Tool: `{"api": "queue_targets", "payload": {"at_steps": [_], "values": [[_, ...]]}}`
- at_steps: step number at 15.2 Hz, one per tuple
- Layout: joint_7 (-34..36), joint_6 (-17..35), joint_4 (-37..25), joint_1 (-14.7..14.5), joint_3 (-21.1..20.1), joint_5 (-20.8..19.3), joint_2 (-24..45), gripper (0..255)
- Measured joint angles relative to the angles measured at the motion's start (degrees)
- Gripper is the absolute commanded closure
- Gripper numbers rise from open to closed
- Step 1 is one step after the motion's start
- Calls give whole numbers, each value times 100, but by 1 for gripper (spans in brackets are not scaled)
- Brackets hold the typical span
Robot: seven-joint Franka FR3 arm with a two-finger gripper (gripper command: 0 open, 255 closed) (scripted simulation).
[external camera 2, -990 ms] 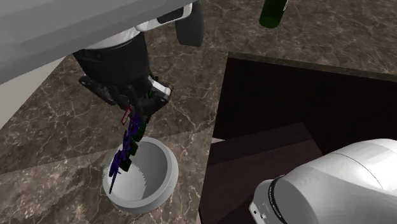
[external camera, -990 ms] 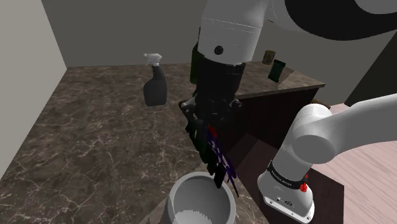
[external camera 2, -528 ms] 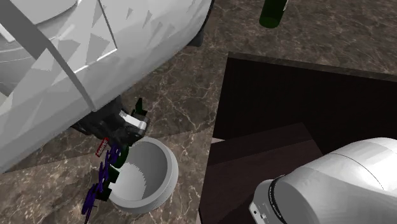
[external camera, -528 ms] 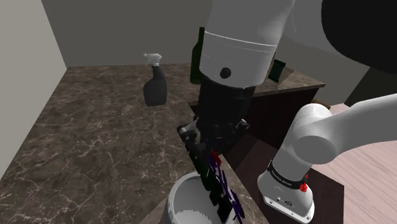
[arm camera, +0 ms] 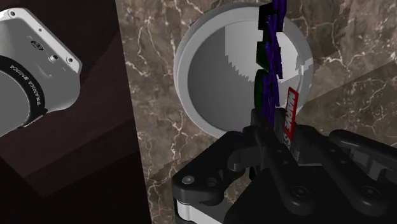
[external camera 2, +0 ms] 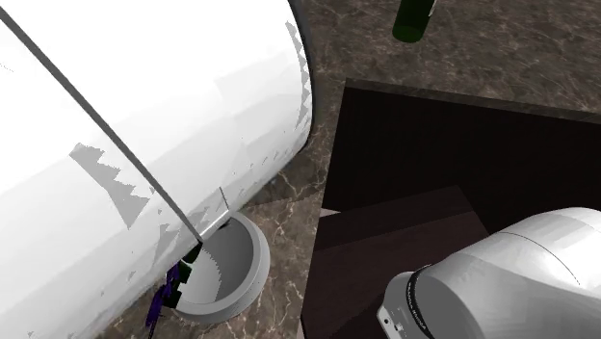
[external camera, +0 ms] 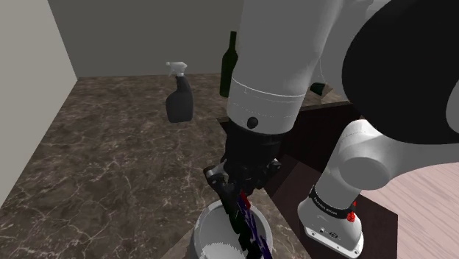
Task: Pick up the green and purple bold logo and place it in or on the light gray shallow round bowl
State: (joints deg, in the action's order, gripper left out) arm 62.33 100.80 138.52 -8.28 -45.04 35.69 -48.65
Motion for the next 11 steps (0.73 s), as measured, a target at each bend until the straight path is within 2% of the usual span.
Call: {"api": "queue_targets", "payload": {"at_steps": [5, 11], "values": [[-61, 337, 313, -29, -188, 155, 15, 255], [-66, 389, 361, -40, -218, 184, 11, 255]]}}
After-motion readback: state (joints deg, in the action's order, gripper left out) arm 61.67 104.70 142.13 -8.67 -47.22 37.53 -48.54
